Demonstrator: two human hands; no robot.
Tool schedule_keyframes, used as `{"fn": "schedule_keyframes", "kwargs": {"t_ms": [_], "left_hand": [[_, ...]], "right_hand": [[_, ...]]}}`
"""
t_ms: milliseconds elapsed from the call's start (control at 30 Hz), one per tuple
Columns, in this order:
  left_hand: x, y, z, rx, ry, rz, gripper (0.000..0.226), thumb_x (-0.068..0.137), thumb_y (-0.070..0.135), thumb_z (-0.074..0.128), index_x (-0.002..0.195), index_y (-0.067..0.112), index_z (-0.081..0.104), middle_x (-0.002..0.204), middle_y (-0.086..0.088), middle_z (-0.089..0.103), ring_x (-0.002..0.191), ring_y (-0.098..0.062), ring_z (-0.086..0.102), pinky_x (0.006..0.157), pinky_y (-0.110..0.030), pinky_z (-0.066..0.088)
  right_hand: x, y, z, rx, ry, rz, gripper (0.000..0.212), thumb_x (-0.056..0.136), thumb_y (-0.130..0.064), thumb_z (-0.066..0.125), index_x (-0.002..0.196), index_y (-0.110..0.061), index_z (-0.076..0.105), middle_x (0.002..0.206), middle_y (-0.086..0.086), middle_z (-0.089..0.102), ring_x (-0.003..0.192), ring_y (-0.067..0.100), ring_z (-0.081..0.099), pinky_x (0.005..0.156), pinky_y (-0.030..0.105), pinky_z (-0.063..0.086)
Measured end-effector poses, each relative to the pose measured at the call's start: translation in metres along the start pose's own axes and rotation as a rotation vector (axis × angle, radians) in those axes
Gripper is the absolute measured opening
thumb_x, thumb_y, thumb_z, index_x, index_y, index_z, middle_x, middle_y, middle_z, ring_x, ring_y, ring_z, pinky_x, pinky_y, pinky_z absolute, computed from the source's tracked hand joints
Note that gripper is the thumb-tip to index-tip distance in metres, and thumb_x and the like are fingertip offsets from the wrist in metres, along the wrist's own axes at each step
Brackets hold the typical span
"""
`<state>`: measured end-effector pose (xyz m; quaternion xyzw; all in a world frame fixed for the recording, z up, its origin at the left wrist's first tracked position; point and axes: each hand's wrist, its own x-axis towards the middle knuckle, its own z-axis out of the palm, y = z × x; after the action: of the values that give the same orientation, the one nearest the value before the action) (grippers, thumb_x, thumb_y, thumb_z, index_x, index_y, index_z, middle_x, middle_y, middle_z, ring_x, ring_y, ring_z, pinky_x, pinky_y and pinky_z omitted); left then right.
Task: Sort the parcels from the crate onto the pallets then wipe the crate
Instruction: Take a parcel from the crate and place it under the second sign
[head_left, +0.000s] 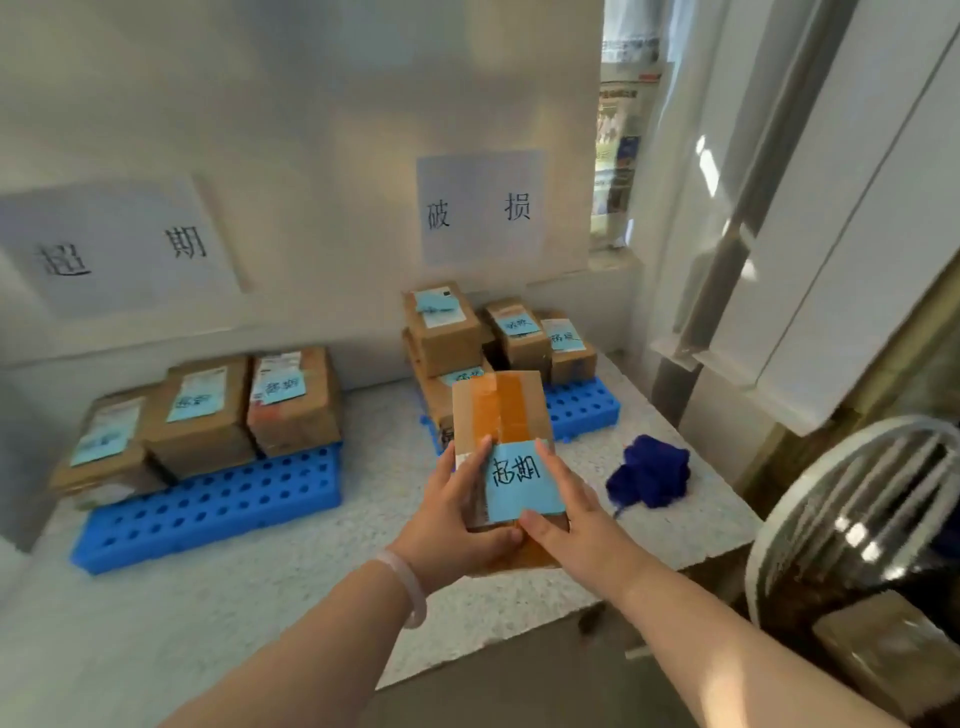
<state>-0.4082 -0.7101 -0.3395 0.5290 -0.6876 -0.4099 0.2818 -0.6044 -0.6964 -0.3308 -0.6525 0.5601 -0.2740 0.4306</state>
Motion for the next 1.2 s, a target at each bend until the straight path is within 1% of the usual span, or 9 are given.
{"fn": "schedule_keyframes", "kwargs": {"t_ms": [67,167,233,333,500,667,933,1100,1200], "left_hand": [[-0.018,-0.020,-0.029,-0.003,0.059,-0.028,0.101,0.075,0.046,0.080,0.147,0.062,0.011,0.158,0.020,-0.003,0.149,-0.022,0.013,0.113,-0.049,0.038],[-0.042,-0.044,-0.062,-0.014,0.137,-0.089,0.099,0.075,0.051,0.077,0.147,0.062,0.010,0.158,0.020,-0.001,0.147,-0.022,0.016,0.112,-0.045,0.040],[-0.058,-0.056,-0.076,-0.038,0.195,-0.112,0.097,0.076,0.051,0.076,0.149,0.058,0.013,0.154,0.019,0.008,0.143,-0.017,0.022,0.110,-0.031,0.042],[-0.077,-0.069,-0.095,-0.064,0.270,-0.144,0.090,0.084,0.039,0.075,0.149,0.049,0.014,0.145,0.017,0.020,0.134,-0.009,0.030,0.089,-0.006,0.040],[-0.091,-0.089,-0.124,-0.092,0.361,-0.226,0.088,0.085,0.040,0.075,0.146,0.052,0.012,0.145,0.016,0.024,0.132,-0.009,0.032,0.104,-0.024,0.039],[-0.096,-0.105,-0.146,-0.084,0.414,-0.317,0.090,0.086,0.040,0.072,0.152,0.045,0.011,0.146,0.015,0.022,0.130,-0.006,0.030,0.092,-0.010,0.034],[-0.097,-0.128,-0.182,-0.105,0.521,-0.393,0.100,0.081,0.040,0.078,0.152,0.045,0.007,0.147,0.015,0.019,0.132,-0.007,0.029,0.091,-0.010,0.032],[-0.107,-0.154,-0.212,-0.096,0.518,-0.402,0.104,0.078,0.042,0.080,0.152,0.044,0.007,0.150,0.015,0.017,0.131,-0.003,0.025,0.080,0.002,0.033],[-0.112,-0.170,-0.241,-0.111,0.544,-0.370,0.101,0.077,0.042,0.081,0.148,0.050,0.009,0.150,0.015,0.020,0.131,-0.003,0.027,0.092,-0.006,0.033]], "right_hand": [[0.014,-0.018,0.032,0.015,-0.054,-0.032,0.076,0.098,-0.036,0.056,0.147,-0.057,0.002,0.143,-0.014,0.021,0.124,0.004,0.032,0.083,0.007,0.037],[0.032,-0.037,0.076,0.024,-0.125,-0.060,0.077,0.098,-0.038,0.056,0.149,-0.056,0.001,0.145,-0.015,0.020,0.126,0.006,0.034,0.089,0.014,0.040],[0.041,-0.045,0.099,0.027,-0.170,-0.062,0.077,0.097,-0.042,0.056,0.147,-0.060,0.001,0.147,-0.015,0.021,0.127,0.010,0.038,0.095,0.024,0.045],[0.055,-0.056,0.128,0.037,-0.230,-0.065,0.076,0.095,-0.046,0.058,0.144,-0.067,0.004,0.145,-0.010,0.028,0.124,0.012,0.045,0.099,0.036,0.050],[0.085,-0.073,0.165,0.009,-0.313,-0.099,0.076,0.094,-0.046,0.058,0.146,-0.063,0.005,0.144,-0.007,0.031,0.125,0.014,0.043,0.102,0.038,0.048],[0.115,-0.082,0.198,0.019,-0.411,-0.116,0.073,0.092,-0.050,0.059,0.141,-0.068,0.008,0.145,-0.005,0.034,0.123,0.013,0.045,0.102,0.037,0.047],[0.157,-0.109,0.237,0.043,-0.542,-0.190,0.073,0.093,-0.048,0.059,0.138,-0.071,0.007,0.142,-0.005,0.032,0.122,0.012,0.046,0.101,0.040,0.049],[0.169,-0.125,0.272,0.045,-0.558,-0.202,0.071,0.089,-0.054,0.060,0.128,-0.081,0.007,0.141,-0.004,0.036,0.122,0.013,0.048,0.101,0.042,0.049],[0.178,-0.147,0.297,0.034,-0.537,-0.177,0.070,0.092,-0.050,0.060,0.134,-0.074,0.009,0.141,-0.005,0.035,0.124,0.014,0.046,0.103,0.039,0.046]]}}
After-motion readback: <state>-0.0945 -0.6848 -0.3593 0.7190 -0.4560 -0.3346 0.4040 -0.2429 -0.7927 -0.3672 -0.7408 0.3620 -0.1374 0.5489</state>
